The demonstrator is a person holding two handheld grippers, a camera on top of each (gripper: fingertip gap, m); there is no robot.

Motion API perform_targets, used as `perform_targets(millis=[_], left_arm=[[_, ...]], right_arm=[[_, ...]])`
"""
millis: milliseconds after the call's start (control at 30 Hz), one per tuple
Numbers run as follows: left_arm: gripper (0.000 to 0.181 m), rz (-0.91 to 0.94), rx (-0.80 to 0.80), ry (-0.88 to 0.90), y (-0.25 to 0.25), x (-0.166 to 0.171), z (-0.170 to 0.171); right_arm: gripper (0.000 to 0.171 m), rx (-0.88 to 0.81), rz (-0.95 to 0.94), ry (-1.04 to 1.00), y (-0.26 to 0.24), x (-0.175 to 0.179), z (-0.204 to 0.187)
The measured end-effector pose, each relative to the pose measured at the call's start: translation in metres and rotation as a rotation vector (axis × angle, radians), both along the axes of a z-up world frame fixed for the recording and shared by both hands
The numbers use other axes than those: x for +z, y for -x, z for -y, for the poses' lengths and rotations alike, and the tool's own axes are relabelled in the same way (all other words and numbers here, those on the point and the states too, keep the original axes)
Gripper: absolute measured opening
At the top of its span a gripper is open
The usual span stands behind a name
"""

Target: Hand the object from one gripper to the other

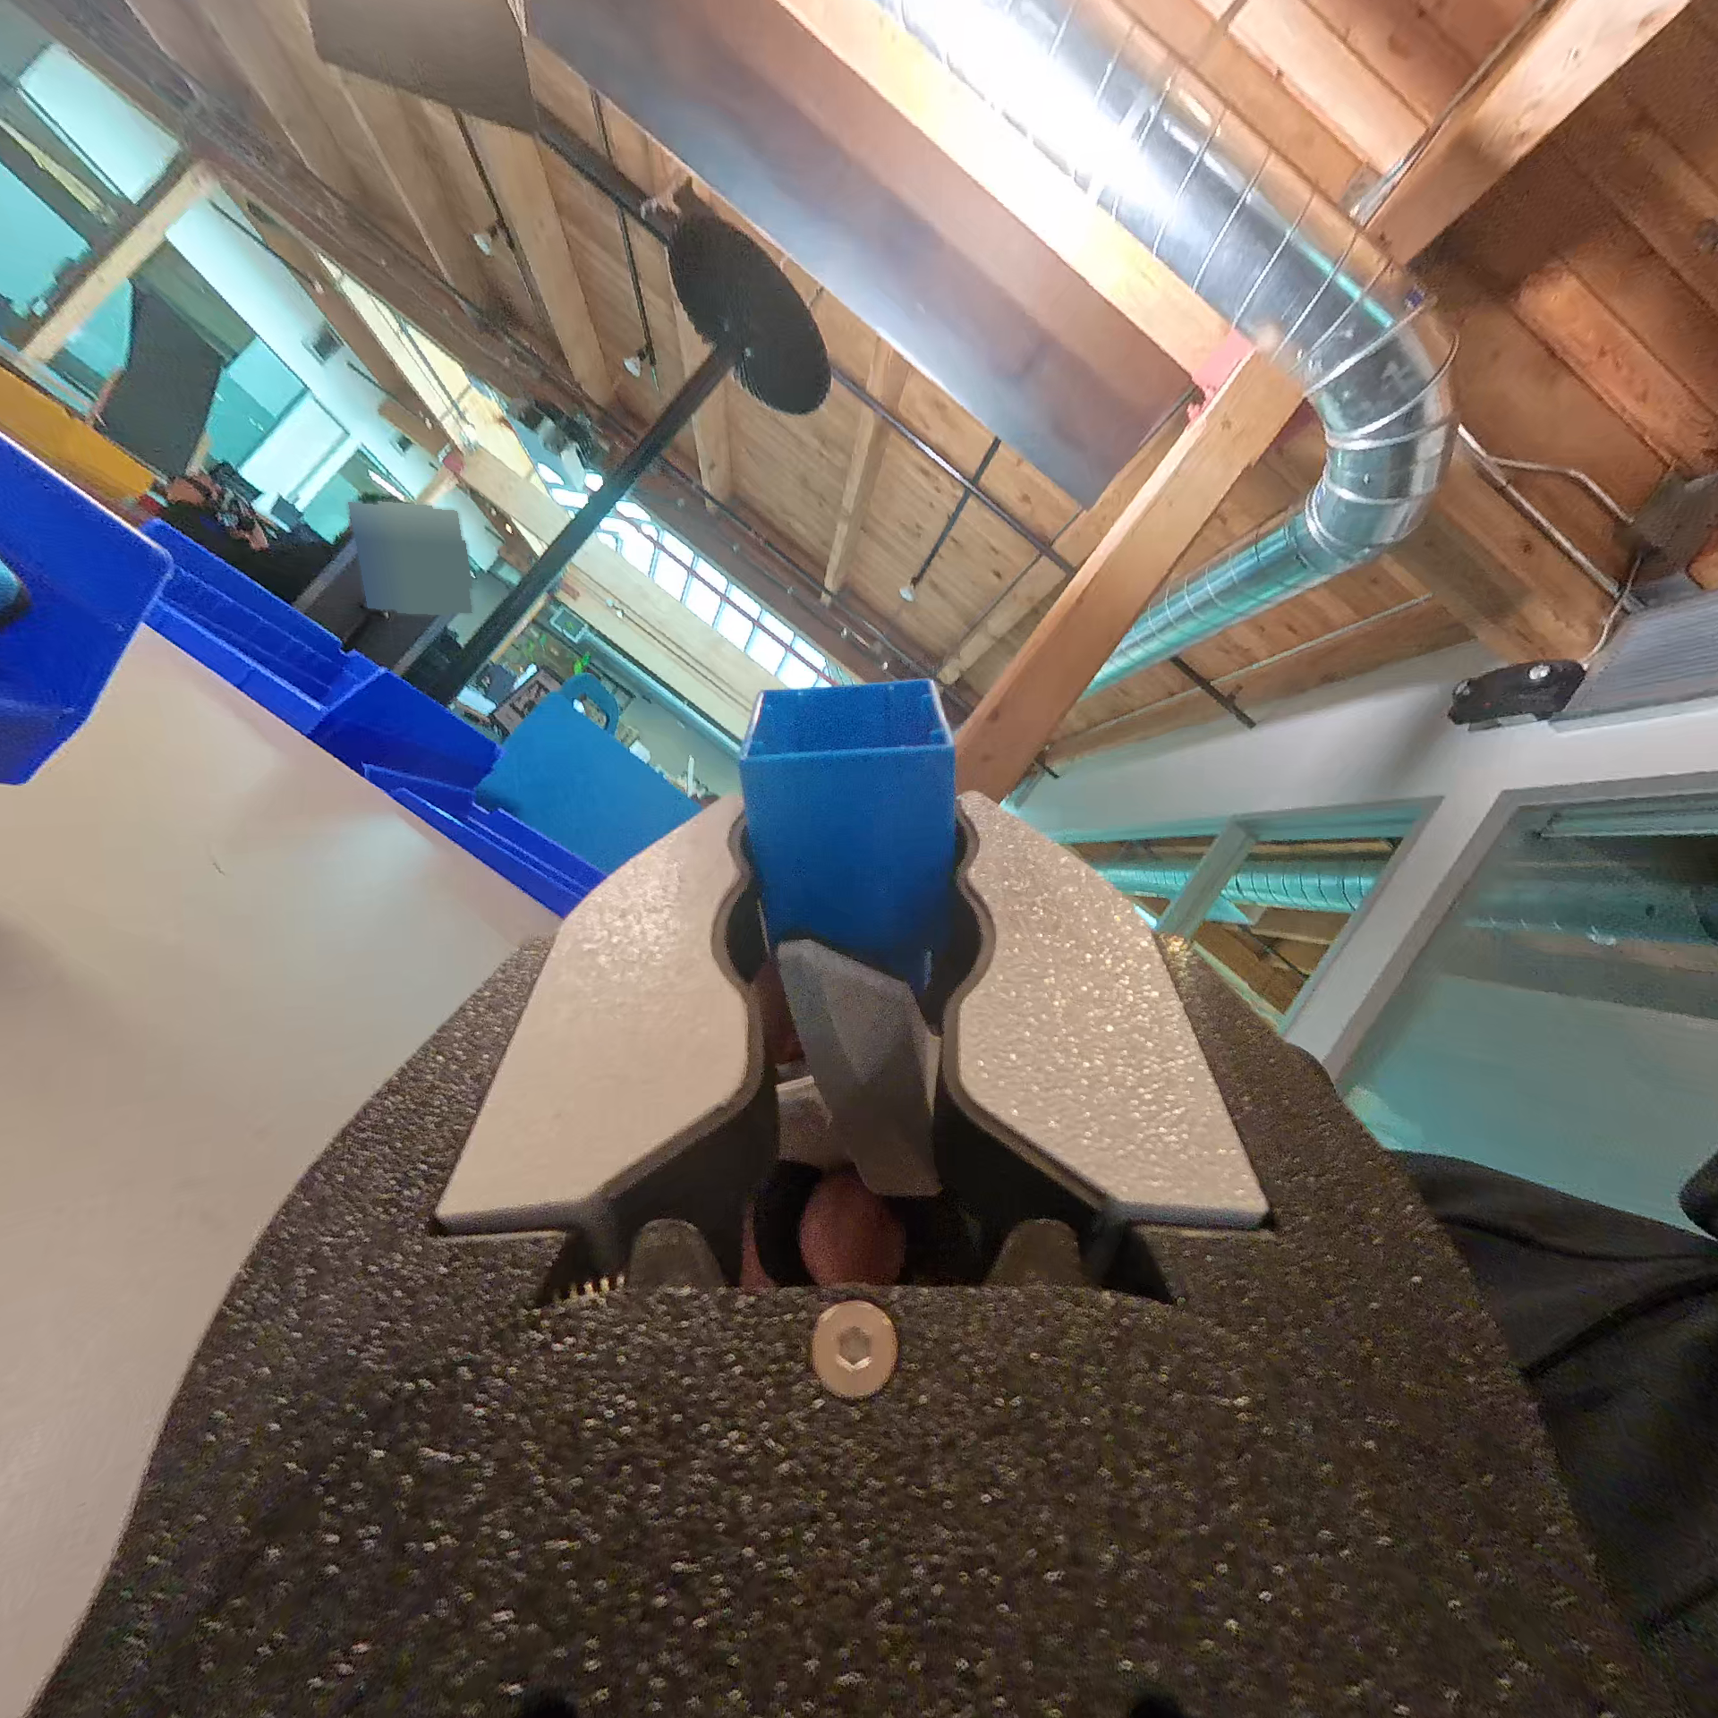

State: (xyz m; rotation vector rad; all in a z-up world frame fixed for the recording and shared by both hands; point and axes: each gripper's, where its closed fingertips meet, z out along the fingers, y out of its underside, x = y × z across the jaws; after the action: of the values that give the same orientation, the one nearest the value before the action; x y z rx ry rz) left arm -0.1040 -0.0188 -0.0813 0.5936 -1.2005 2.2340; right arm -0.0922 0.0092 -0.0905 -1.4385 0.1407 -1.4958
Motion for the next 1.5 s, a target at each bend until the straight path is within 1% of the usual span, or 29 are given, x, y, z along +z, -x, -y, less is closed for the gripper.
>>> perform_targets(millis=[100,267,333,400,533,567,633,667,733,833,900,933,1033,1100,1200,1267,1333,1433,1500], left_arm=[[0.039,0.059,-0.02,-0.093,0.002,-0.003,0.004],[0.054,0.284,0.119,-0.335,-0.008,-0.011,-0.006],[0.054,0.374,0.113,-0.4,-0.006,-0.014,-0.012],[0.054,0.411,0.045,-0.431,0.0,-0.018,-0.017],[0.054,0.347,-0.181,-0.428,0.017,-0.027,-0.021],[0.053,0.329,-0.213,-0.425,0.019,-0.029,-0.02],[0.049,0.31,-0.249,-0.433,0.022,-0.035,-0.017],[0.04,0.313,-0.29,-0.431,0.027,-0.037,-0.016],[0.037,0.335,-0.31,-0.431,0.031,-0.038,-0.016],[0.037,0.411,-0.223,-0.41,0.024,-0.032,-0.019],[0.037,0.478,-0.109,-0.373,0.015,-0.023,-0.023],[0.037,0.537,-0.033,-0.358,0.01,-0.018,-0.026],[0.037,0.771,0.165,-0.332,0.009,-0.007,-0.034],[0.037,0.97,0.308,-0.332,0.013,-0.003,-0.037],[0.037,1.257,0.47,-0.376,0.022,-0.009,-0.034],[0.037,1.386,0.531,-0.42,0.024,-0.016,-0.029],[0.037,1.463,0.555,-0.43,0.028,-0.021,-0.026],[0.037,1.552,0.564,-0.419,0.037,-0.025,-0.022],[0.037,1.605,0.574,-0.419,0.04,-0.029,-0.02]], right_arm=[[0.037,0.041,-0.025,0.042,0.001,0.0,0.004],[0.036,0.099,-0.046,0.134,0.003,-0.004,0.008],[0.035,0.132,-0.046,0.174,0.006,-0.008,0.006],[0.035,0.158,-0.039,0.211,0.009,-0.013,0.003],[0.035,0.205,-0.013,0.268,0.015,-0.021,-0.005],[0.035,0.228,-0.005,0.281,0.018,-0.023,-0.007],[0.035,0.269,0.011,0.312,0.025,-0.028,-0.012],[0.035,0.272,0.017,0.322,0.026,-0.029,-0.013],[0.035,0.284,0.013,0.31,0.026,-0.03,-0.012],[0.038,0.277,-0.047,0.205,0.018,-0.022,-0.005],[0.045,0.296,-0.13,0.127,0.013,-0.02,0.0],[0.046,0.334,-0.199,0.079,0.011,-0.02,0.0],[0.048,0.51,-0.454,-0.093,0.014,-0.02,-0.001],[0.05,0.637,-0.631,-0.195,0.018,-0.022,-0.004],[0.051,0.829,-0.881,-0.331,0.027,-0.024,-0.01],[0.052,0.975,-1.01,-0.398,0.038,-0.021,-0.012],[0.055,1.079,-1.072,-0.433,0.046,-0.016,-0.011],[0.058,1.137,-1.148,-0.429,0.054,-0.017,-0.012],[0.059,1.142,-1.196,-0.413,0.057,-0.022,-0.016]])
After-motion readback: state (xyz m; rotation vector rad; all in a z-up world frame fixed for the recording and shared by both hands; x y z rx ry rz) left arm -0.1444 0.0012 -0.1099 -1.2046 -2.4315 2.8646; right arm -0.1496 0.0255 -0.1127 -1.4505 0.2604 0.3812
